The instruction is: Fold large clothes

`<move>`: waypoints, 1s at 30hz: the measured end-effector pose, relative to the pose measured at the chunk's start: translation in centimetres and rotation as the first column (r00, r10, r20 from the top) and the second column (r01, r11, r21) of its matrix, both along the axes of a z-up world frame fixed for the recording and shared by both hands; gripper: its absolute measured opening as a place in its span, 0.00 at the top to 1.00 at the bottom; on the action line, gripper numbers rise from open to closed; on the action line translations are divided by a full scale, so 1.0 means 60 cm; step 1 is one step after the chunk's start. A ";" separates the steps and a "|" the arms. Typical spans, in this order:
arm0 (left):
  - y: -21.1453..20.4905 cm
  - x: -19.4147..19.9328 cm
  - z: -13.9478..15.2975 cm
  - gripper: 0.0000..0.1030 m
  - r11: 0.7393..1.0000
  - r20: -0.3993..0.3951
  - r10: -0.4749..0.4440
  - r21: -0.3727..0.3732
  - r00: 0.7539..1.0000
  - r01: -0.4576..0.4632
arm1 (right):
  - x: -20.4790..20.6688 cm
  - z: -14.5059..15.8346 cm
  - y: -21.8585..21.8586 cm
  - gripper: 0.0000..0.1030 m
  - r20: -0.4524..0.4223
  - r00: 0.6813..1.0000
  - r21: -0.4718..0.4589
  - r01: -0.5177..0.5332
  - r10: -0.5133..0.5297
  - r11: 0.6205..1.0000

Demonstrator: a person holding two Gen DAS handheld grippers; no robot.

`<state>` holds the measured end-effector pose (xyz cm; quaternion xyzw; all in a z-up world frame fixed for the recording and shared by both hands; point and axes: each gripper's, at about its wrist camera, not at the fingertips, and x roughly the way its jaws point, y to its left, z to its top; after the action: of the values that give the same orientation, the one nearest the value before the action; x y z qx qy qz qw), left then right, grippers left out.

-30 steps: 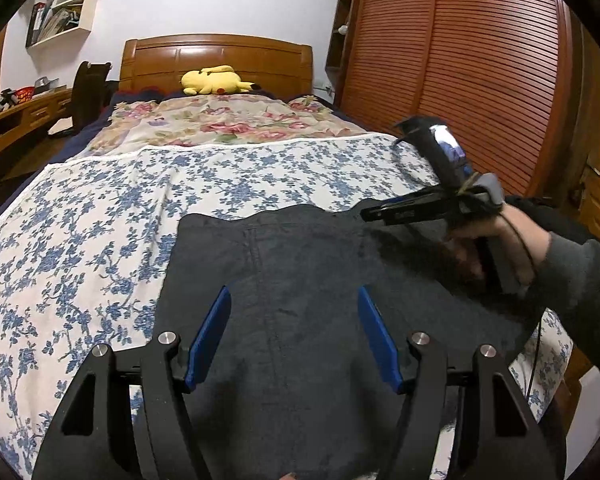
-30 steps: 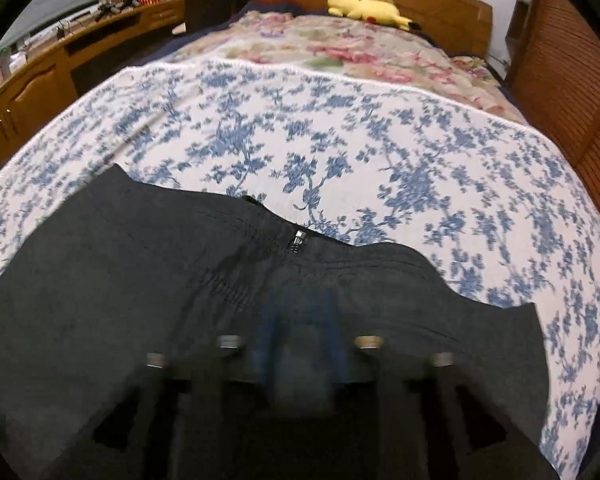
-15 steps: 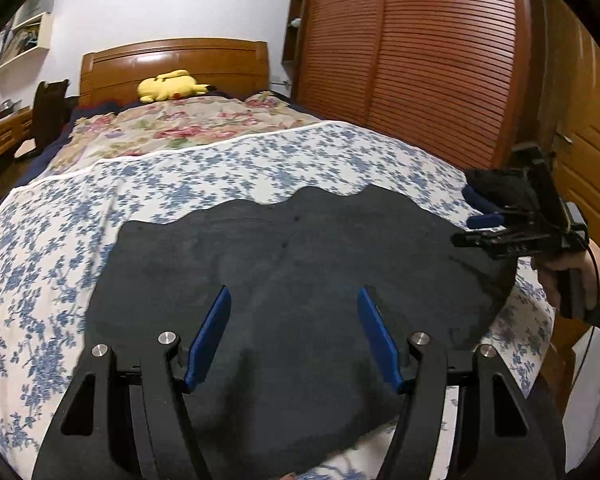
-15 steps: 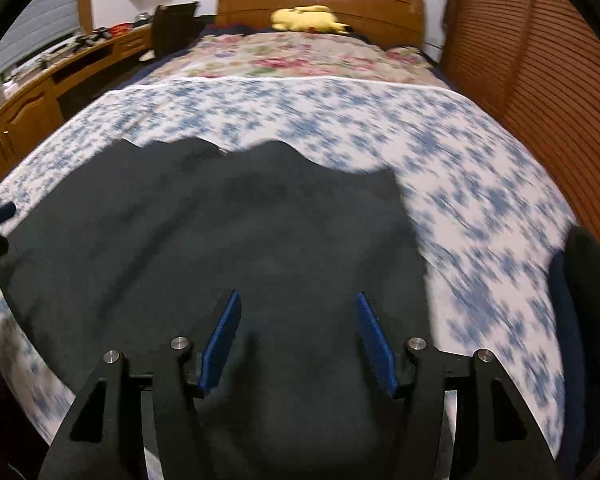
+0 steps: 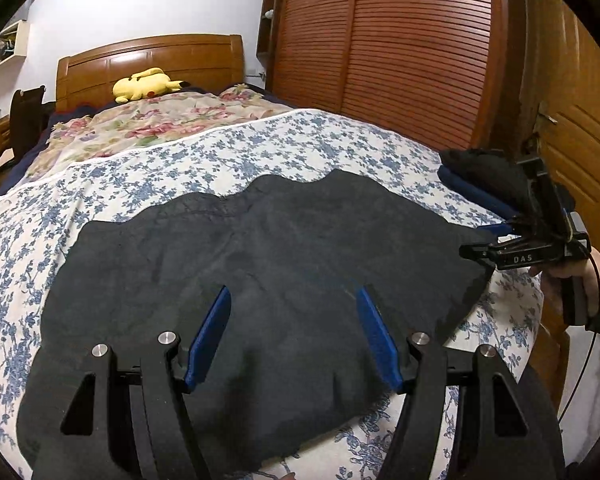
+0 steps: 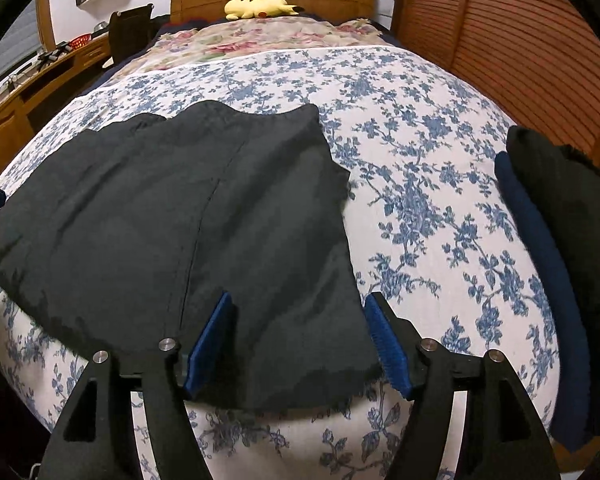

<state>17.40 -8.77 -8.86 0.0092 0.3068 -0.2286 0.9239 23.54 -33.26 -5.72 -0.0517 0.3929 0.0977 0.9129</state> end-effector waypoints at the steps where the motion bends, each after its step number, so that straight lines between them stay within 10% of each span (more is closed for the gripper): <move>1: -0.003 0.001 -0.002 0.35 1.000 -0.003 -0.002 0.003 1.000 0.002 | -0.001 -0.001 0.001 0.29 -0.002 1.000 -0.001 0.002 -0.002 1.000; 16: -0.019 -0.030 -0.001 0.35 0.998 -0.019 -0.007 0.057 1.000 0.008 | 0.004 -0.051 -0.023 0.17 -0.077 0.997 0.120 0.039 -0.030 0.992; 30: -0.034 -0.043 -0.015 0.35 0.997 -0.096 -0.032 0.064 0.995 0.038 | 0.005 -0.069 -0.041 0.69 -0.106 0.993 0.290 -0.016 0.049 0.957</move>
<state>14.83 -10.84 -9.73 0.0340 0.3573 -0.2348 0.9034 23.84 -35.73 -9.85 0.0811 0.4243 0.1720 0.8853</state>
